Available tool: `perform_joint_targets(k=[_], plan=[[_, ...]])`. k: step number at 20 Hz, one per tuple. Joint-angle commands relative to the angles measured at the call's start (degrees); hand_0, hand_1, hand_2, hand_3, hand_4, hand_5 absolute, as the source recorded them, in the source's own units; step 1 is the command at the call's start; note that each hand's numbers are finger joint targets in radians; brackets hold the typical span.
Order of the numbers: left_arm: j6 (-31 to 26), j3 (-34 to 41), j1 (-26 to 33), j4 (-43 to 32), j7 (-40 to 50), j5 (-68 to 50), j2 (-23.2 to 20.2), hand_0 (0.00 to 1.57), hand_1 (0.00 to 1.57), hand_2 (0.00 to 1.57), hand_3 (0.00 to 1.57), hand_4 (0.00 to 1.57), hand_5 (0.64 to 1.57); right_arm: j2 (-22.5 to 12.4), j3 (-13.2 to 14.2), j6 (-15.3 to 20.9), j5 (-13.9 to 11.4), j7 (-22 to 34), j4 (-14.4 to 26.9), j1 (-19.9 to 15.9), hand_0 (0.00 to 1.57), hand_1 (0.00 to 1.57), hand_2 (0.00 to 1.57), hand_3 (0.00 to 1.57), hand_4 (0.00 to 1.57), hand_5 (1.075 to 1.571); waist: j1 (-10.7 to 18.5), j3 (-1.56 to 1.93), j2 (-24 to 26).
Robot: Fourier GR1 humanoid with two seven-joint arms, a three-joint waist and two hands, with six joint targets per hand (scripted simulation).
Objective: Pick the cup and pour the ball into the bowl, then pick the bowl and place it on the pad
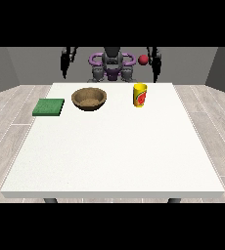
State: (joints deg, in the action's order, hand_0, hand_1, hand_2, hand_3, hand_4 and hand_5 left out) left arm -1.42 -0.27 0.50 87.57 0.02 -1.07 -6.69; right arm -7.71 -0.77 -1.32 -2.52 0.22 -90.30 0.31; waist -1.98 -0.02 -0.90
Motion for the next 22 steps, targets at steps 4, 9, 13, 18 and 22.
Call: perform_joint_targets(k=[4,9,13,18,22], plan=[[-0.32,0.76,-0.52,5.21,3.87,-0.56,-2.15,0.0,0.0,0.0,0.0,0.0,1.557,-1.94,0.91,-0.57,0.89,4.17,-5.0,-0.66,0.0,0.0,0.0,0.0,0.0,1.569,0.21,0.1,13.33],[-1.57,6.13,-4.05,10.75,9.7,-10.71,-1.3,0.0,0.0,0.0,0.0,0.0,1.557,-7.44,12.15,-9.67,16.45,6.32,-3.86,-0.38,0.0,0.0,0.0,0.0,0.0,1.57,1.29,0.06,13.62],[-3.85,11.73,-4.38,10.71,7.3,-13.93,-4.75,0.0,0.0,0.0,0.0,0.0,1.548,-8.3,14.51,-12.28,19.28,4.9,-6.45,1.23,0.0,0.0,0.0,0.0,0.0,1.571,-0.01,0.02,9.2],[-7.45,14.41,-7.25,6.83,-0.6,-14.98,-6.18,0.0,0.0,0.0,0.0,0.0,1.542,-7.36,15.5,-11.49,16.96,-1.1,-2.65,-3.35,0.0,0.0,0.0,0.0,0.0,1.57,1.65,0.02,0.8],[-4.33,12.49,-8.07,2.07,-6.32,-9.83,-2.99,0.0,0.0,0.0,0.0,0.0,1.528,-3.7,12.16,-11.82,14.05,-5.25,-3.14,-0.71,0.0,0.0,0.0,0.0,0.0,1.57,-1.17,0.02,-0.7]])
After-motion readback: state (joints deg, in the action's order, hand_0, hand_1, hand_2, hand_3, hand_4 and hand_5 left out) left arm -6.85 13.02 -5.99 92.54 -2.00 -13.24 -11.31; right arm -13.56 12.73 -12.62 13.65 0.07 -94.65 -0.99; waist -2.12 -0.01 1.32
